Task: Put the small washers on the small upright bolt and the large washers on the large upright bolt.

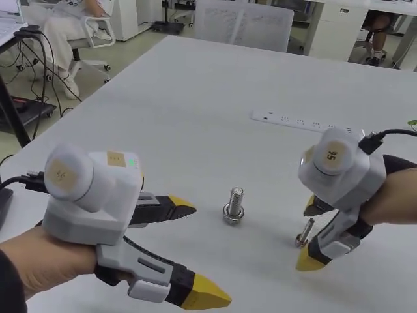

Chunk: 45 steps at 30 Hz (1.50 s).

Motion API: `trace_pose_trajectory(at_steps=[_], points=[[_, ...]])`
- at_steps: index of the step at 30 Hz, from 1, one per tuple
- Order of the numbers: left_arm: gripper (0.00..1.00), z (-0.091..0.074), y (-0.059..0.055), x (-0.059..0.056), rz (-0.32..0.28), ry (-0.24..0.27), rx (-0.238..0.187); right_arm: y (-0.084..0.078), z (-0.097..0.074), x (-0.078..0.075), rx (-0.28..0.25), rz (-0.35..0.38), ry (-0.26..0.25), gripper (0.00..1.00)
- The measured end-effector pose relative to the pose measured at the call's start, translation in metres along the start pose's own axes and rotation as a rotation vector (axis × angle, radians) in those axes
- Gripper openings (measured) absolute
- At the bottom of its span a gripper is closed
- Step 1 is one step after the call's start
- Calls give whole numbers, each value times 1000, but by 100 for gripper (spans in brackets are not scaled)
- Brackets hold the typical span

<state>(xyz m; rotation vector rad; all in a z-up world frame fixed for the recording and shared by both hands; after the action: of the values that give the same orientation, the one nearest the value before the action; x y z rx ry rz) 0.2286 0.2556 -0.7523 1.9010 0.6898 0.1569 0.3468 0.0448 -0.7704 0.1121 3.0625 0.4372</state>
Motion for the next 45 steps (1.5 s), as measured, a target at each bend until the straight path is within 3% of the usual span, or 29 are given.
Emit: trace_pose_trajectory(at_steps=[6, 17, 36, 45], points=[[87, 1, 0, 0, 2, -2, 1, -2, 3, 5, -72, 41, 9, 100], [88, 1, 1, -1, 6, -6, 3, -9, -3, 9, -127, 69, -12, 100], [88, -1, 6, 0, 12, -2, -18, -15, -29, 18, -287, 169, -100, 100], [88, -3, 10, 2, 14, 0, -34, -24, -36, 29, -391, 232, -141, 100]])
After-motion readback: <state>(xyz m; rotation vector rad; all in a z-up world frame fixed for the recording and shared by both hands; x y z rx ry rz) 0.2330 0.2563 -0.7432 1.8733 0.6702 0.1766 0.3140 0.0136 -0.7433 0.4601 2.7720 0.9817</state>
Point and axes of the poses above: the centre of the closed fingertips' face, and the gripper's own axes: z roughly forward along the fingers, x roughly to its left, y roughly out of its top, the point moved 9 cm from there along -z, roughly backward along the fingers
